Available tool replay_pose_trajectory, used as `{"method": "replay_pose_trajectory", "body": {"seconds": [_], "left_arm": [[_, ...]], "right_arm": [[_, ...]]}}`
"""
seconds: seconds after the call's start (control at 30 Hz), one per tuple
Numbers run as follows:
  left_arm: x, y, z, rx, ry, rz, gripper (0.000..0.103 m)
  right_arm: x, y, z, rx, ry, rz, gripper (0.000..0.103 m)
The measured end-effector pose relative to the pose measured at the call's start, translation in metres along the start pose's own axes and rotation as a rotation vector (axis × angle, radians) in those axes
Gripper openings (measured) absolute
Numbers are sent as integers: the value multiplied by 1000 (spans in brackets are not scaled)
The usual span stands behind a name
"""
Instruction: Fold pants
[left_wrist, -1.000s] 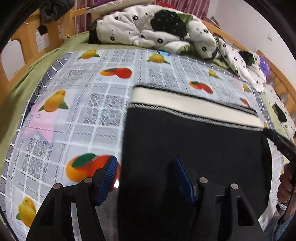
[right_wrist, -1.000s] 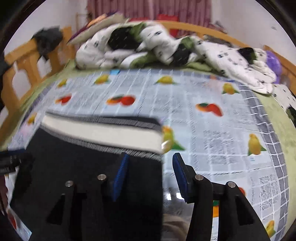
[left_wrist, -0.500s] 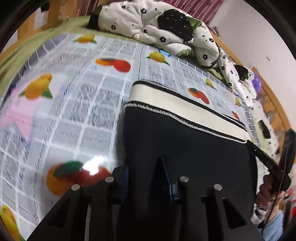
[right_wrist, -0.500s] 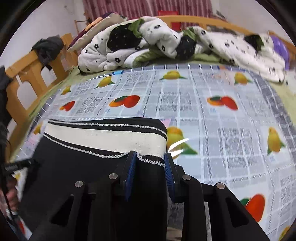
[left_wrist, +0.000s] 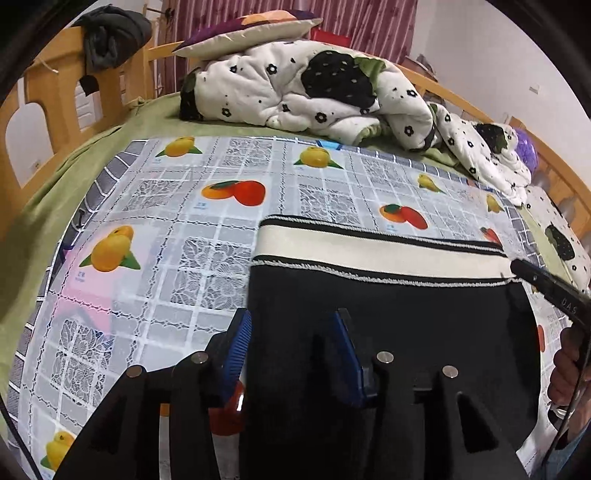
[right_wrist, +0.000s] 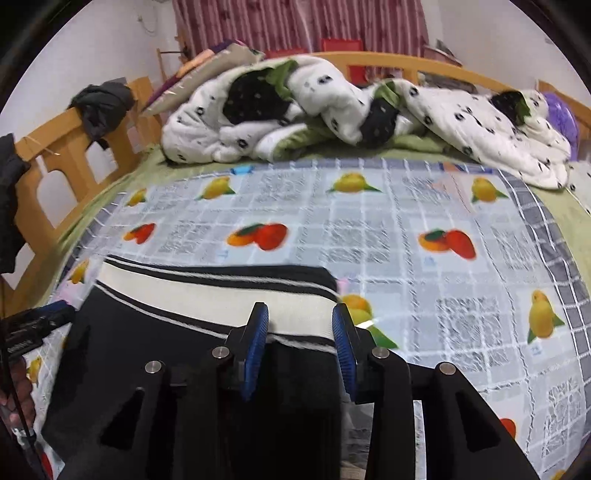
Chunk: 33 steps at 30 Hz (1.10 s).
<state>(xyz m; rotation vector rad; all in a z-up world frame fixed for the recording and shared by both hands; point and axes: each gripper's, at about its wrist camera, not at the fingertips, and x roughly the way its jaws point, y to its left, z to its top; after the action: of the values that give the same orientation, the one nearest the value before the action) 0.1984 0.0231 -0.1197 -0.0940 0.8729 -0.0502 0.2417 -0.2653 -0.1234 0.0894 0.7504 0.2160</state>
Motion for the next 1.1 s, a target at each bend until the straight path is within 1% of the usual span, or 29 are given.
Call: {"method": "replay_pose_trajectory", "body": {"seconds": [0.07,0.13,0.23,0.37,0.43,0.5,0.53,0.57,0.6,0.63,0.7,0.77,0.93,1.1], "left_arm": [[1,-4,1,15,6,3,44],[1,-6,3,18,1,3,44],[6,-10,11,23,-2,17,44],[23,-12,18,25,21,24,44],[30,-15,19,37,19,40,44],[35,-19,22,71,10,78,44],[36,-21,25,79,3,78,44],[37,-21,26,78,-4,73,44],[39,-22,28,76,-11,68,51],[43,-24,29,82,-14,68,53],[52,-30,28,113,-14,88,53],[54,-34,26,135,-21,91,54],[54,-30,26,122,-13,59,55],[49,-36,23,148,12,93,59]], "right_arm": [[0,6,1,-1,-6,10,36],[5,11,1,-13,6,10,36],[18,21,-3,-55,41,-19,36],[21,27,-5,-95,36,-54,36],[22,26,-7,-103,33,-54,36],[23,25,-6,-103,33,-56,36],[23,25,-6,-104,32,-59,36],[24,25,-6,-107,30,-65,36],[26,26,-6,-113,27,-74,36],[28,27,-7,-122,23,-83,36],[32,30,-9,-138,9,-102,36],[34,33,-9,-159,2,-113,36],[34,32,-8,-163,2,-101,37],[31,28,-6,-158,13,-70,38]]}}
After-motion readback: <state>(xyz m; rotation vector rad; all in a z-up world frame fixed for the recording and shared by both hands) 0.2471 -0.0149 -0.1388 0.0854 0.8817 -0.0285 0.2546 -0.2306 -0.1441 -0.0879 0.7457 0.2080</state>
